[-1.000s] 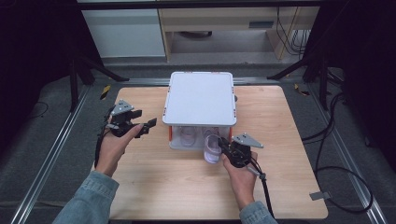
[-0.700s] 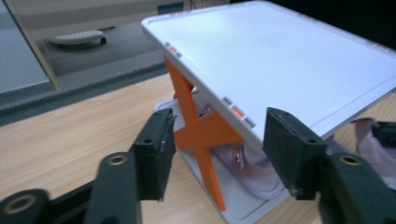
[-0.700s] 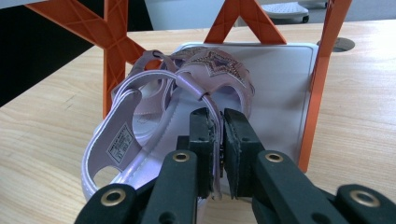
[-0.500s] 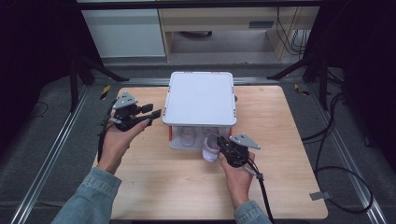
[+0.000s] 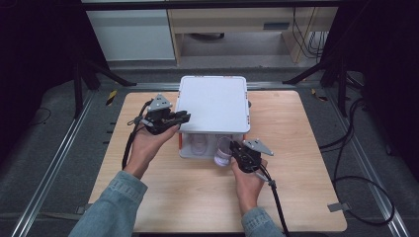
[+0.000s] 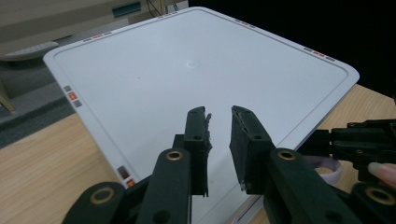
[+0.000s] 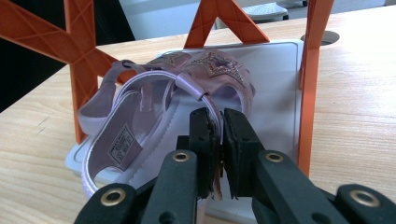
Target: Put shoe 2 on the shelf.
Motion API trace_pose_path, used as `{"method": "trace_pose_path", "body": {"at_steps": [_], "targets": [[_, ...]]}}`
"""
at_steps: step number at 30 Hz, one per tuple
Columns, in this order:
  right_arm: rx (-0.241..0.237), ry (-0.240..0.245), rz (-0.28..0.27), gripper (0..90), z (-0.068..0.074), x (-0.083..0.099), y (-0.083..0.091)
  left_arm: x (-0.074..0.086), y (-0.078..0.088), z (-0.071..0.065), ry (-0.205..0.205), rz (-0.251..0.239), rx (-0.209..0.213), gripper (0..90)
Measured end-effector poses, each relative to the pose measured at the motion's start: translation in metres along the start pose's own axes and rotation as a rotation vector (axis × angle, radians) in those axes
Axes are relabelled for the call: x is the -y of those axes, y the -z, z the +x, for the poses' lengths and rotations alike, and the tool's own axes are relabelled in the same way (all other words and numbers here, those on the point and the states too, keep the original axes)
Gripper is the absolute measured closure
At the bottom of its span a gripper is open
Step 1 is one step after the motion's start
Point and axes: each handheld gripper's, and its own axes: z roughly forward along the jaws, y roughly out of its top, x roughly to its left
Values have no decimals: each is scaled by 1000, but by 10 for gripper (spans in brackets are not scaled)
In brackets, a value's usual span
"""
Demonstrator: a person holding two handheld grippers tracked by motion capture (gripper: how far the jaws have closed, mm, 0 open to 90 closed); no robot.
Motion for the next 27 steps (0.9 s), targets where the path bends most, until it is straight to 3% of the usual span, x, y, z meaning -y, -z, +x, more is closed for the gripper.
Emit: {"method": "trace_pose_path", "body": {"at_steps": [8,27], "targets": [[5,-15,6,824,-1,4,-12,1,-15,-5,11,27,0,775],[22,-4,12,818,-2,5,-23,4,-25,-10,17,53,-9,774]]}}
